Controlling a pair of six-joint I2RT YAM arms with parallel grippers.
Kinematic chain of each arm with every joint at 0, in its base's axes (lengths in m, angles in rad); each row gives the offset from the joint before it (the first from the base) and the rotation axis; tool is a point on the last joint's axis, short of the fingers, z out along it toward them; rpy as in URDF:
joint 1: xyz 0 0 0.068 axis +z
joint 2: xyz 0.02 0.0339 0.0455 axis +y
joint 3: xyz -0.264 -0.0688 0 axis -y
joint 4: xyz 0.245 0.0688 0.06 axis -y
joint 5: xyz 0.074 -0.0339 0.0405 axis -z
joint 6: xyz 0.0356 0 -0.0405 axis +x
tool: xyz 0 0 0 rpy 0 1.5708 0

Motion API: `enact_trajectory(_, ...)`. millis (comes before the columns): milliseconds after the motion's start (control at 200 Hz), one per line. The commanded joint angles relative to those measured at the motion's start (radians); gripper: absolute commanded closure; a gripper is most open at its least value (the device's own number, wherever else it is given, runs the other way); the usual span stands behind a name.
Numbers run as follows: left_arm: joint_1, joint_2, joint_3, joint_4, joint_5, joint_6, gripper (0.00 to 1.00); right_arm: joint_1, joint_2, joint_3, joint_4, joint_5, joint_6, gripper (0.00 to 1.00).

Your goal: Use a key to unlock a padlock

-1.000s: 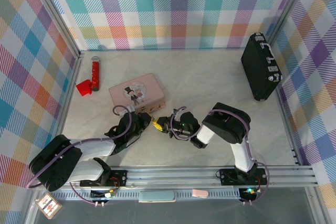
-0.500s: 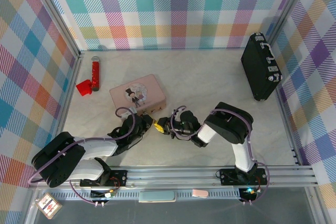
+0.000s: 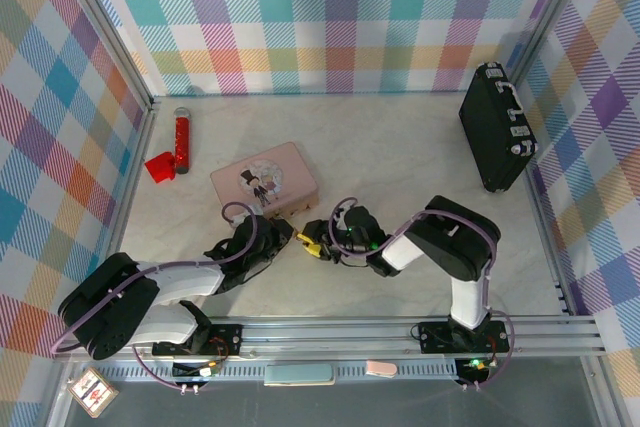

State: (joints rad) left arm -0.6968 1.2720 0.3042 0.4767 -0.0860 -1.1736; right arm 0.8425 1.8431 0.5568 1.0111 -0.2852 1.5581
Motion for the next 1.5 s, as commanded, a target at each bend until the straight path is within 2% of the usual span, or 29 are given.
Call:
enact_trajectory(0, 0.008, -0.036, 0.047, -0.018, 0.051, 0.032, 1.0, -0.015, -0.095, -0.02, -0.073, 0.028, -0.096, 0.6)
enact_trajectory(100, 0.013, -0.039, 0.043, -0.017, 0.054, 0.034, 1.0, -0.021, -0.198, -0.004, -0.241, 0.04, -0.21, 0.61)
enact_trajectory(195, 0.014, -0.045, 0.045, -0.032, 0.053, 0.04, 1.0, -0.018, -0.312, 0.071, -0.577, 0.075, -0.397, 0.61)
enact_trajectory(280, 0.014, -0.055, 0.055, -0.061, 0.053, 0.057, 1.0, -0.004, -0.38, 0.187, -0.934, 0.192, -0.588, 0.6)
enact_trajectory(350, 0.014, -0.061, 0.061, -0.077, 0.052, 0.073, 1.0, 0.029, -0.419, 0.222, -1.027, 0.298, -0.742, 0.59)
enact_trajectory(525, 0.019, -0.065, 0.064, -0.083, 0.06, 0.084, 1.0, 0.127, -0.473, 0.143, -0.866, 0.442, -0.966, 0.56)
enact_trajectory(610, 0.022, -0.065, 0.064, -0.094, 0.063, 0.084, 1.0, 0.218, -0.481, 0.084, -0.718, 0.57, -1.15, 0.53)
enact_trajectory(715, 0.026, -0.06, 0.062, -0.089, 0.07, 0.083, 1.0, 0.297, -0.46, 0.049, -0.6, 0.62, -1.374, 0.48)
enact_trajectory(800, 0.028, -0.056, 0.068, -0.087, 0.076, 0.076, 1.0, 0.329, -0.424, 0.036, -0.543, 0.679, -1.493, 0.47)
enact_trajectory(880, 0.028, -0.054, 0.072, -0.081, 0.086, 0.076, 1.0, 0.338, -0.378, 0.033, -0.497, 0.71, -1.552, 0.46)
enact_trajectory(995, 0.029, -0.059, 0.068, -0.081, 0.087, 0.078, 1.0, 0.351, -0.293, -0.003, -0.313, 0.746, -1.628, 0.48)
enact_trajectory(1210, 0.029, -0.078, 0.065, -0.095, 0.089, 0.09, 1.0, 0.4, -0.132, 0.016, -0.16, 0.782, -1.799, 0.48)
enact_trajectory(1495, 0.028, -0.109, 0.046, -0.095, 0.086, 0.088, 1.0, 0.413, -0.031, 0.016, -0.011, 0.88, -1.846, 0.54)
